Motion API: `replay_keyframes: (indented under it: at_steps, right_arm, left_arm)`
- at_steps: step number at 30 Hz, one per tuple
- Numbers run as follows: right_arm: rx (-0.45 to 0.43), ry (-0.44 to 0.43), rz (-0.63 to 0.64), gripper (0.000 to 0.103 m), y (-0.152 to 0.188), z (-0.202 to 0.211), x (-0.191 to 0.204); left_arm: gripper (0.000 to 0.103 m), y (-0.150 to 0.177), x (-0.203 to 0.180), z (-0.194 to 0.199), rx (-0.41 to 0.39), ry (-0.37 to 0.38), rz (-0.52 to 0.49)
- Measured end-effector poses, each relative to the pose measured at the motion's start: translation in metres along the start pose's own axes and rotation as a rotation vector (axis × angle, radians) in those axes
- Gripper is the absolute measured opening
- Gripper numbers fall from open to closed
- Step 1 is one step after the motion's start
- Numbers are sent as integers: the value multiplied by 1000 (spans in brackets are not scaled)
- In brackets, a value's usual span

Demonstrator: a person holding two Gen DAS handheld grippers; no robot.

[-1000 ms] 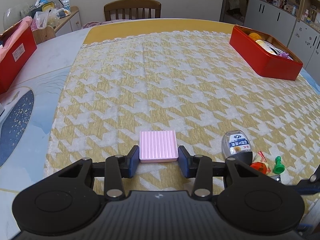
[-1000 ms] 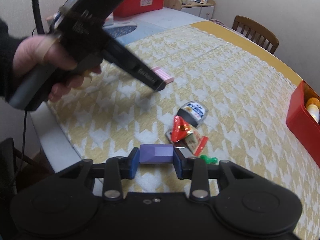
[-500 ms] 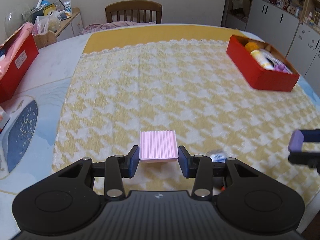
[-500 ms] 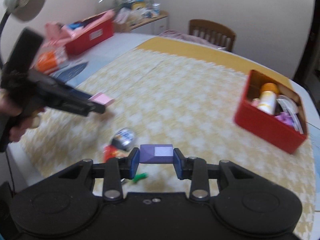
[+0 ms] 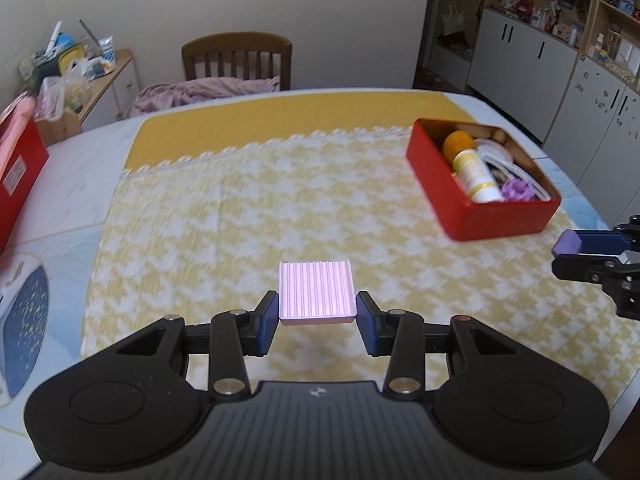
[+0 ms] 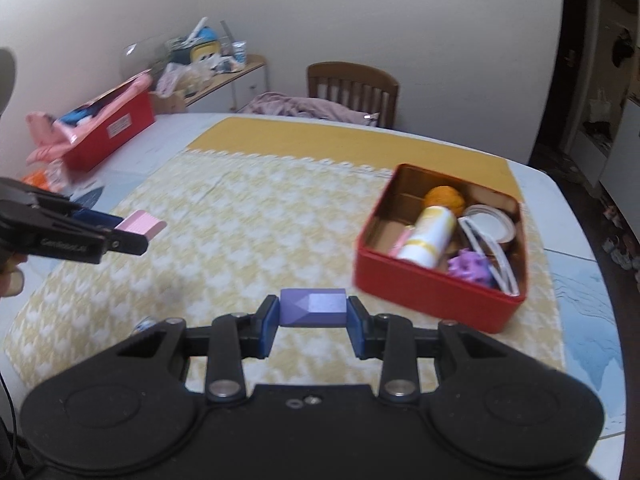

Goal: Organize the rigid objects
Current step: 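Grasp the pink note pad with the left tool while the right tool grasps the purple eraser, then lower the note pad into the red tin with the left tool while the right drops the eraser in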

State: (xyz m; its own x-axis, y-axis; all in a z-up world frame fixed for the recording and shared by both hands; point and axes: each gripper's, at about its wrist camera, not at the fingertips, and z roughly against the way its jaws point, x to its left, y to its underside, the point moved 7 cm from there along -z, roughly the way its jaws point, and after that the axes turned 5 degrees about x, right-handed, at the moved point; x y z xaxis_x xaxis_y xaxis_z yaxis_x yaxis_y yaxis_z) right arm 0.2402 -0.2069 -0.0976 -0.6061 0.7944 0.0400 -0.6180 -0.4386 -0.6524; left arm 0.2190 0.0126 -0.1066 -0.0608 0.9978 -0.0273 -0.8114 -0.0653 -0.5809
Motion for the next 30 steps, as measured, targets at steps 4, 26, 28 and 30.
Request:
replay_keyframes:
  at_steps: [4,26,28,30]
  right_arm:
    - [-7,14,-41,34,-7,-2,-27]
    - [14,40,-126,34,-26,-41,-145]
    - [23,47,-112,34,-29,-47,-152]
    - [29,53,-99,34,-33,-54,-158]
  left_arm:
    - [41,-19,-21,-3,-18,17,-18]
    - [41,-103,-141,-74,0,101,-99]
    - [41,-111,-149,-86,4,103,-103]
    - [41,-118,-156,-98,11,97,-111]
